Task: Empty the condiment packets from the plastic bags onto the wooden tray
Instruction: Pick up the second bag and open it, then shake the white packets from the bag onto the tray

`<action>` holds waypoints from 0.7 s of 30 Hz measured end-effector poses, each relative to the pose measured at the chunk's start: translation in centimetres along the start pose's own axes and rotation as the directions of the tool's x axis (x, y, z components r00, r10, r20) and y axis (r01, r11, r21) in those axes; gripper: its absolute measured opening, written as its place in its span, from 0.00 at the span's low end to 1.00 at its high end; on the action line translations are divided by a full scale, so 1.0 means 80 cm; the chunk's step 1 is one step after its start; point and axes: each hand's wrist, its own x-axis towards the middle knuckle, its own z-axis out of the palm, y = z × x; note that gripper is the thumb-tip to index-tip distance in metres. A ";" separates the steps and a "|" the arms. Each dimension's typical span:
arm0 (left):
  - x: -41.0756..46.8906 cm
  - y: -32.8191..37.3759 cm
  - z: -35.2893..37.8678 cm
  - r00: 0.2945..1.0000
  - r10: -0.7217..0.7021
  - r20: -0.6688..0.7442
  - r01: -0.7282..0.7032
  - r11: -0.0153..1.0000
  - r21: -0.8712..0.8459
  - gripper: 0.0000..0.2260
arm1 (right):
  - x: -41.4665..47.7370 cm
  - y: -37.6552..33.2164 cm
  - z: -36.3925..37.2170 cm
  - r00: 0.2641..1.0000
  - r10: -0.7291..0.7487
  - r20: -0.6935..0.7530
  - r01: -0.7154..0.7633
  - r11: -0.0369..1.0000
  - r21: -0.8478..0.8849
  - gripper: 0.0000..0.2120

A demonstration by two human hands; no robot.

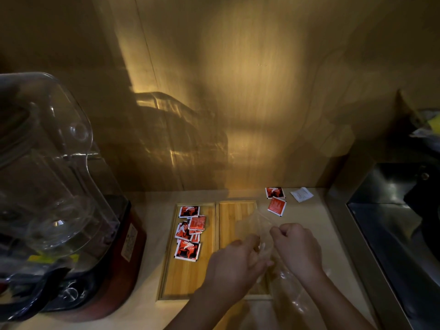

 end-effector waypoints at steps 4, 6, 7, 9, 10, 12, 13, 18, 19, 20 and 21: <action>0.008 -0.009 0.005 0.994 0.027 -0.110 -0.024 0.999 0.031 0.10 | -0.001 0.005 0.002 1.000 -0.006 0.006 0.006 0.999 0.044 0.22; 0.012 -0.015 -0.003 0.986 0.071 -0.150 -0.073 0.997 -0.006 0.09 | 0.000 0.012 0.003 0.999 -0.024 0.032 0.018 0.986 0.168 0.23; 0.014 -0.017 -0.008 0.980 0.103 -0.167 -0.107 0.994 -0.013 0.09 | 0.001 0.016 0.004 0.999 -0.030 0.041 0.017 0.962 0.274 0.22; 0.020 -0.021 -0.018 0.967 0.165 -0.196 -0.169 0.986 -0.004 0.09 | 0.004 0.026 0.005 0.999 -0.031 0.027 0.013 0.859 0.512 0.14; 0.024 -0.021 -0.024 0.957 0.200 -0.211 -0.204 0.979 0.005 0.09 | 0.006 0.032 0.004 0.999 -0.035 0.037 0.005 0.794 0.608 0.07; 0.031 -0.018 -0.037 0.934 0.283 -0.216 -0.286 0.958 0.017 0.09 | 0.011 0.047 0.007 0.985 -0.074 0.155 -0.060 0.698 0.714 0.08; 0.032 -0.016 -0.046 0.926 0.319 -0.201 -0.322 0.947 0.019 0.09 | 0.014 0.057 0.010 0.965 -0.113 0.238 -0.106 0.659 0.745 0.13; 0.028 -0.001 -0.094 0.899 0.422 -0.121 -0.437 0.881 -0.178 0.09 | 0.014 0.088 0.034 0.770 -0.297 0.564 -0.440 0.393 0.807 0.39; 0.026 0.001 -0.102 0.904 0.411 -0.118 -0.428 0.870 -0.244 0.10 | 0.012 0.093 0.037 0.739 -0.328 0.588 -0.479 0.358 0.802 0.36; 0.024 0.002 -0.109 0.913 0.389 -0.122 -0.408 0.860 -0.308 0.10 | 0.009 0.097 0.041 0.716 -0.352 0.603 -0.505 0.336 0.795 0.32; 0.022 0.003 -0.113 0.923 0.363 -0.129 -0.384 0.845 -0.373 0.10 | 0.006 0.100 0.043 0.700 -0.364 0.615 -0.519 0.333 0.787 0.28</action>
